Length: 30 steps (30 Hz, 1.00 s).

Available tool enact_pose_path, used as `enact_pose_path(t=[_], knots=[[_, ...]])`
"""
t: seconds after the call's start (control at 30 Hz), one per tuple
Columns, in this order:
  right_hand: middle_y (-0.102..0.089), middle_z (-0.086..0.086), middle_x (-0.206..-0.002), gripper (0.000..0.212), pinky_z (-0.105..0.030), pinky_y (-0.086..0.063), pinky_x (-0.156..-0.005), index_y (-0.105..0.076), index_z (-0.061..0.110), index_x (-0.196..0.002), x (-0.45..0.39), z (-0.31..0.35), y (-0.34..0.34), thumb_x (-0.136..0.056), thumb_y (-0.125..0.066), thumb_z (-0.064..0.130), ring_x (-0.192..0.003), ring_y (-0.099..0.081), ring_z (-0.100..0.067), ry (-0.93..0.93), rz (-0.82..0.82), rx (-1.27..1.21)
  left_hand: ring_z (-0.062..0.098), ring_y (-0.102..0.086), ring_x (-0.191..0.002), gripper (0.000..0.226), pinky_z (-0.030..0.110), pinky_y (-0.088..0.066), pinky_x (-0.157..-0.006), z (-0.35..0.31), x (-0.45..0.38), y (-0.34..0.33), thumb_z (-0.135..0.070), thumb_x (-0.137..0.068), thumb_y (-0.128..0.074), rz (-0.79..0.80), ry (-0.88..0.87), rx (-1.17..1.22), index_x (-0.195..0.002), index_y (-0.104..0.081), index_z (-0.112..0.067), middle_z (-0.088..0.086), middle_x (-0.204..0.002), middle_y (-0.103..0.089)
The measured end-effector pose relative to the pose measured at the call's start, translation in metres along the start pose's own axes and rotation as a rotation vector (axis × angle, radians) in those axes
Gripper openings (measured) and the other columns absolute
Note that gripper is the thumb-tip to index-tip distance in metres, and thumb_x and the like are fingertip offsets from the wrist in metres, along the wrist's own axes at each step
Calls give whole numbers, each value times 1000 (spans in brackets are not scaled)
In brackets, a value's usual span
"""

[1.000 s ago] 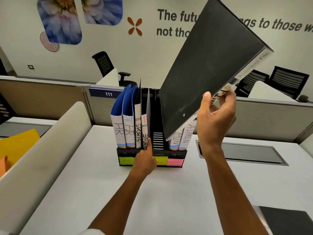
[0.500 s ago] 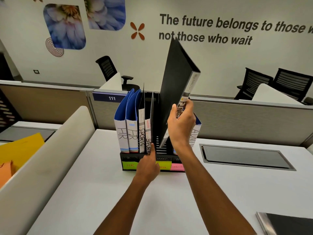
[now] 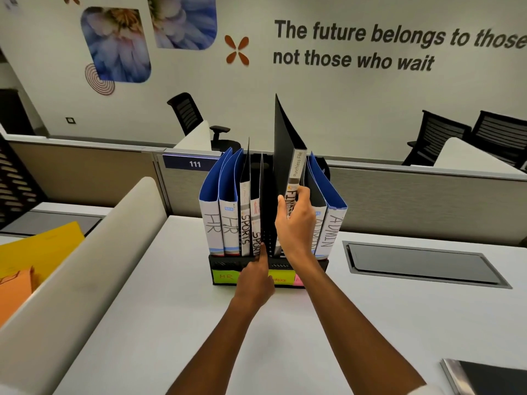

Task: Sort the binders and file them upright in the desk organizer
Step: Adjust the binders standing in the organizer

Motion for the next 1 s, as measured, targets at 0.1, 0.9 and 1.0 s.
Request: enact_pose_path(t=[0.1, 0.9, 1.0], knots=[[-59, 10, -94, 24, -19, -53, -71, -46, 21, -117, 4, -9, 7, -96, -58, 25, -82, -60, -5, -20, -31, 1, 23, -64, -86, 88, 38, -56, -73, 2, -1, -1, -10, -89, -57, 6, 10, 10, -155, 1, -17, 12, -102, -66], [-66, -5, -116, 41, -19, -49, -74, -43, 16, -131, 35, -69, -47, -95, -59, 28, -103, -64, -17, -129, 209, 118, 25, -64, -99, 88, 38, -55, -82, 2, 4, 0, -6, -90, -60, 34, -1, 60, -155, -2, -18, 13, -117, -64], [-66, -4, -116, 42, -20, -50, -74, -41, 18, -132, 35, -69, -49, -95, -58, 28, -102, -65, -18, -128, 231, 126, 26, -63, -101, 87, 37, -55, -84, 1, 4, -2, -6, -90, -60, 45, -12, 58, -155, -3, -18, 13, -120, -63]])
Point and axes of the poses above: each hand's wrist, its own x-axis away from the middle knuckle, its own y-axis out of the back of the hand, z = x × y, the point moved 9 cm from there along -x, towards the middle knuckle
